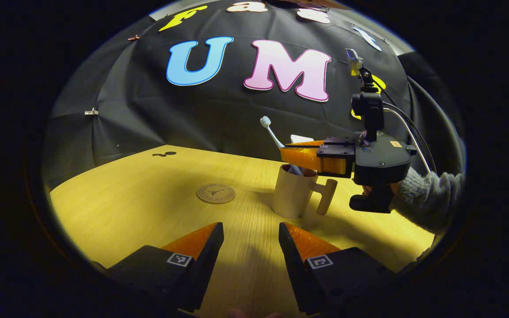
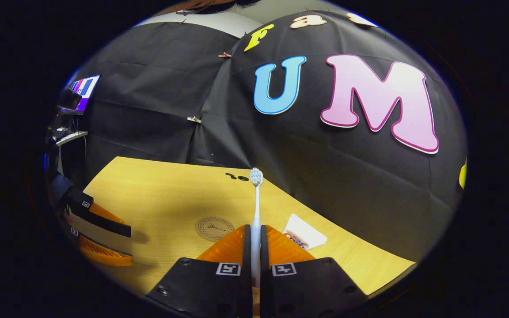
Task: Put the toothbrush and toothpaste on the desktop into the cup, then pick up the cup and place it on the coaster on the desktop.
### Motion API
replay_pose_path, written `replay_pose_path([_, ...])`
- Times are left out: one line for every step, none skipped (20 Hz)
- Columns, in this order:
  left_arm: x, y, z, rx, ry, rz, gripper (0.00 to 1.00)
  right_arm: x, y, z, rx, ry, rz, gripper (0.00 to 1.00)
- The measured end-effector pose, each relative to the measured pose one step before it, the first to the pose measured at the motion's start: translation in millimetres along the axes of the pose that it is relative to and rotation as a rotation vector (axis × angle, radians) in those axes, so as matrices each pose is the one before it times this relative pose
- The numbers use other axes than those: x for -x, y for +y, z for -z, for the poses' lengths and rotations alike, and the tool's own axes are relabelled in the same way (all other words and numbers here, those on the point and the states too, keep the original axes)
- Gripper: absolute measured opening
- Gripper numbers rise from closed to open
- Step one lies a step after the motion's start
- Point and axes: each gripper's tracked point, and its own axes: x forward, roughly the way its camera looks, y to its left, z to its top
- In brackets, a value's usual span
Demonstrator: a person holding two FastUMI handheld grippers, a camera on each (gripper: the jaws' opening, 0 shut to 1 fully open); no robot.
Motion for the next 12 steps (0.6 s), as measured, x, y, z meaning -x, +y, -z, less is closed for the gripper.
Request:
replay_pose_path([0.32,1.34,1.3,-0.00106,0.00257,0.00039,0.79,0.84,-1.08,1.11,-0.00358,0.00706,0.00567,0.11])
replay_pose_path([1.19,1.07,0.97,0.00035,0.0002,0.00204,0.79,1.98,-1.66,1.87,0.00065,0.00806,0.003,0.12])
replay_pose_path([0.26,1.03,-0.92,0.00082,-0.00021,0.0008,0.79,2.14,0.53,1.44,0.00012,0.00722,0.00321,0.14])
replay_pose_path([-0.36,0.27,0.55,0.00108,0.00088,0.0025,0.79,2.72,-0.68,2.64,-0.00391,0.01197,0.00073,0.17])
replay_pose_path([0.43,0.89,-0.54,0.00015,-0.00006,0.0017,0.79,3.57,-1.88,2.46,-0.00429,0.00833,0.00808,0.21])
replay_pose_path([-0.44,0.63,-1.46,-0.00129,0.00015,0.00247,0.79,4.16,-1.23,1.09,-0.00477,0.00663,0.00558,0.22])
replay_pose_path([-0.16,-0.28,1.14,-0.00236,0.00057,0.00242,0.79,5.01,-0.71,0.26,-0.00385,0.00928,0.00483,0.22])
replay_pose_path([0.64,0.36,0.05,-0.00332,-0.00001,0.00224,0.79,6.35,-1.64,-1.59,-0.00157,0.00661,0.00406,0.22])
replay_pose_path([0.14,0.27,-1.27,-0.00246,0.00161,0.00313,0.79,7.84,-2.7,-2.23,-0.00008,0.00861,0.00829,0.22])
replay_pose_path([-0.06,0.61,-0.77,-0.0008,0.00168,0.00099,0.79,9.23,-2.66,-1.03,0.00091,0.0138,0.00704,0.22])
replay_pose_path([0.86,1.12,-0.23,0.00134,0.00266,0.00357,0.79,7.66,-2.3,0.65,-0.0003,0.02288,-0.00083,0.23])
replay_pose_path([1.21,0.56,-2.77,0.00285,0.00005,0.00252,0.79,9.08,-3.09,1.68,-0.00069,0.02987,-0.00027,0.24])
